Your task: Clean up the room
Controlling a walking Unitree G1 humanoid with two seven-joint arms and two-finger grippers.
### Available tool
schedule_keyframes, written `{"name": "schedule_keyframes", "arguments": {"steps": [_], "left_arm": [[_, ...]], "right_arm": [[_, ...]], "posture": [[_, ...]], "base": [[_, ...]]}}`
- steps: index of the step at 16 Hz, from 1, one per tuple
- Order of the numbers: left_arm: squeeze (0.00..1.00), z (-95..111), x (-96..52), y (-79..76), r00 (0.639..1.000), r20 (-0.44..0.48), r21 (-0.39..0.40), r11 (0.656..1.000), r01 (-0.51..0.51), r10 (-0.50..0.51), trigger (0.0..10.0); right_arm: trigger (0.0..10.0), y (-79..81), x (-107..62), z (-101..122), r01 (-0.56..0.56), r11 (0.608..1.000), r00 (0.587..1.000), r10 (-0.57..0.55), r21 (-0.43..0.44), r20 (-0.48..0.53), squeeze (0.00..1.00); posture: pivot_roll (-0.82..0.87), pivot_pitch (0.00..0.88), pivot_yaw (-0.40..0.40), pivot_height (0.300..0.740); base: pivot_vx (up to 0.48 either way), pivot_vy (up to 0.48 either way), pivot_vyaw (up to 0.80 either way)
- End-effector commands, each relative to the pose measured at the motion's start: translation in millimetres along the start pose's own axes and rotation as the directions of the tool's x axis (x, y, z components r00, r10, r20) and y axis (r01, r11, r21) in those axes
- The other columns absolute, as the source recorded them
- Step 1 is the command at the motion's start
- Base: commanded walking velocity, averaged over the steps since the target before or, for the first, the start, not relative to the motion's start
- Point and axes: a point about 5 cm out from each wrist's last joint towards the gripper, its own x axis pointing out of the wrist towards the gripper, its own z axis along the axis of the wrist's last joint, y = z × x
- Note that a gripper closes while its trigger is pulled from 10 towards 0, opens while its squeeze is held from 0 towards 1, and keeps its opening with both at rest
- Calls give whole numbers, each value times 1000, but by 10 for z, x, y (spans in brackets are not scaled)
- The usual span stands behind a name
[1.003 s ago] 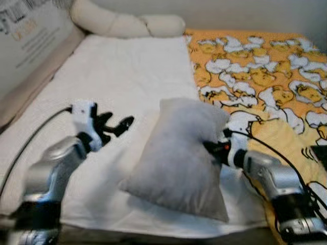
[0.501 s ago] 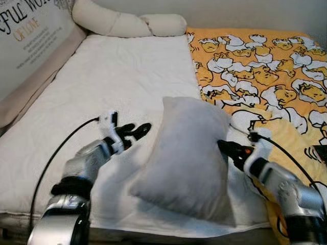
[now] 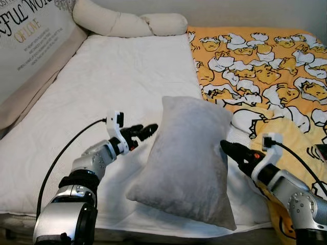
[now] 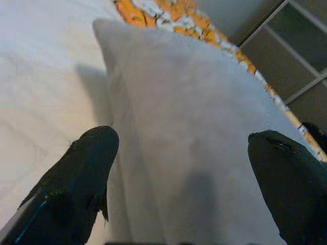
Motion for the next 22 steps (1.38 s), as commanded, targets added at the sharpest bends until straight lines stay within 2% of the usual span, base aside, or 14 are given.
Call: {"name": "schedule_keyframes", "arguments": {"steps": [1,4,5,7,10,11,12,13,15,18,21,22], "left_arm": [[1000,-28,48,-43,999,-21,18,1000,25,-25,10000],[1000,-211,145,-174,995,-51,-50,995,87,-89,10000],[1000,-418,204,-282,984,-114,-83,988,130,-139,10000],[1000,-659,223,-353,967,-203,-71,988,140,-151,10000],[1000,-881,238,-454,939,-289,-83,982,169,-186,10000],[529,-959,231,-450,928,-341,-64,989,135,-149,5961],[0,-1005,213,-415,918,-386,-18,995,95,-95,0],[0,-1021,200,-399,911,-405,16,995,94,-80,0],[0,-1011,183,-366,916,-397,12,998,65,-55,0],[0,-970,171,-329,930,-367,-3,999,33,-32,0],[0,-960,136,-304,934,-355,10,999,49,-42,0],[0,-957,125,-296,937,-348,8,999,47,-41,0]], "right_arm": [[10000,-113,-74,-24,55,998,998,-55,31,2,1000],[10000,-130,-60,-174,66,993,997,-62,94,-50,1000],[10000,-101,-29,-330,51,990,995,-39,135,-93,1000],[10000,-57,14,-484,37,984,990,-12,177,-138,1000],[10000,82,112,-672,-30,967,980,78,253,-184,1000],[10000,93,181,-748,2,981,971,44,192,-235,965],[4353,89,240,-782,20,987,967,22,161,-254,0],[0,82,274,-792,29,987,965,14,159,-263,0],[0,65,324,-774,34,994,965,-6,102,-262,0],[0,77,363,-752,18,996,966,4,83,-258,0],[0,120,419,-740,9,995,966,17,97,-259,0],[0,144,444,-740,1,997,967,18,74,-254,0]], "posture": [[-133,0,64,740],[-142,0,70,740],[-142,0,71,740],[-147,0,77,740],[-151,0,78,740],[-141,0,71,740],[-135,0,65,740],[-131,0,64,740],[-119,0,52,740],[-111,0,44,740],[-97,0,32,740],[-94,0,31,740]], "base": [[0,0,0],[0,0,0],[0,0,0],[0,0,0],[0,0,0],[0,0,0],[0,0,0],[0,0,0],[0,0,0],[0,0,0],[0,0,0],[0,0,0]]}}
